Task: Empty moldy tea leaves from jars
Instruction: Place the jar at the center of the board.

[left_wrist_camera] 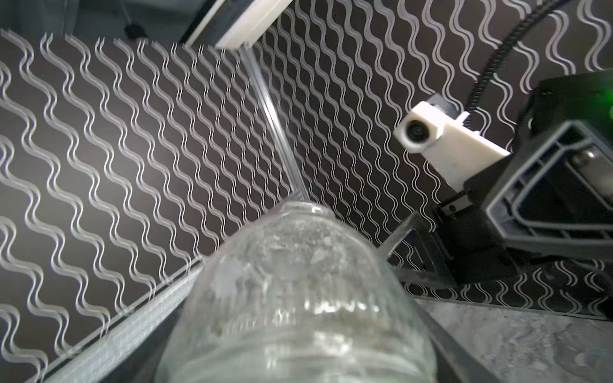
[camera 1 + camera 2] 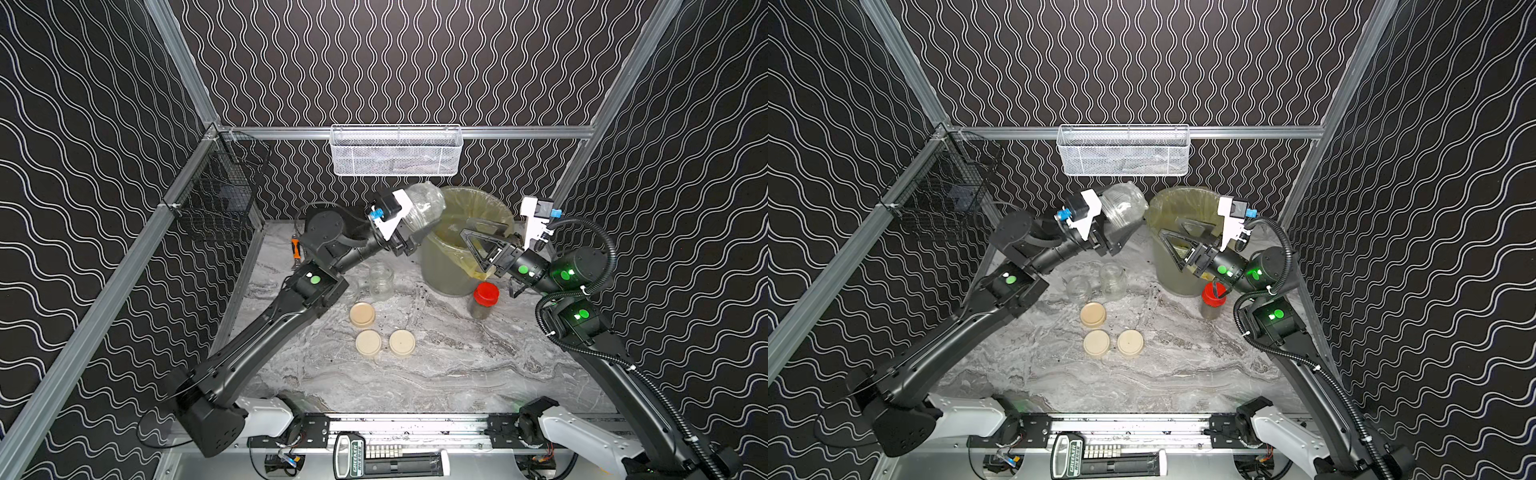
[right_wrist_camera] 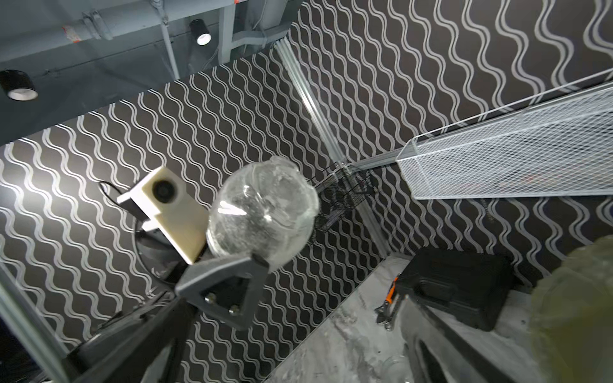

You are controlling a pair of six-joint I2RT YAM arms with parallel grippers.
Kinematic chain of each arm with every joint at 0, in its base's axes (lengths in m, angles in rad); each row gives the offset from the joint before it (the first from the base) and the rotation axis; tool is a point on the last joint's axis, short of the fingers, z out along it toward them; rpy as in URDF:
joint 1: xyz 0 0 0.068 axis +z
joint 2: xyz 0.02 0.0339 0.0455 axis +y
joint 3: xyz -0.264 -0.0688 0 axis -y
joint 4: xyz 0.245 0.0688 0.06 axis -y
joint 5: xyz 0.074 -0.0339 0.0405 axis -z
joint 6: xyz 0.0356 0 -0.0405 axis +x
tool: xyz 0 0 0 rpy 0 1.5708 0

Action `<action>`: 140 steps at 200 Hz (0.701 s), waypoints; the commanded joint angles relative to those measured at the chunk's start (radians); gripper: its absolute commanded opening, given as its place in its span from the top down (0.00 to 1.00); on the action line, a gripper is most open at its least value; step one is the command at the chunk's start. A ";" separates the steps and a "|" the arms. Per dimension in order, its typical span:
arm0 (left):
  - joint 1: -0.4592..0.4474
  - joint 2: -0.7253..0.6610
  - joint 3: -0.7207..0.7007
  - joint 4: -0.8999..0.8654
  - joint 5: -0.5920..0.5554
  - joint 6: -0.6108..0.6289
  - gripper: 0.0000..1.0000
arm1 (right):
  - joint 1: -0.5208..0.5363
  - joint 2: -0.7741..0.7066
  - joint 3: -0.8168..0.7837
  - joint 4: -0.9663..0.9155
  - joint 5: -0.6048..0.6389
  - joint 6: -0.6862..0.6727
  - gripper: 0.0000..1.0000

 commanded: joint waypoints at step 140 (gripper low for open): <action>-0.157 0.091 -0.164 -1.024 -0.314 -0.479 0.69 | 0.000 -0.084 0.006 -0.343 0.181 -0.354 0.01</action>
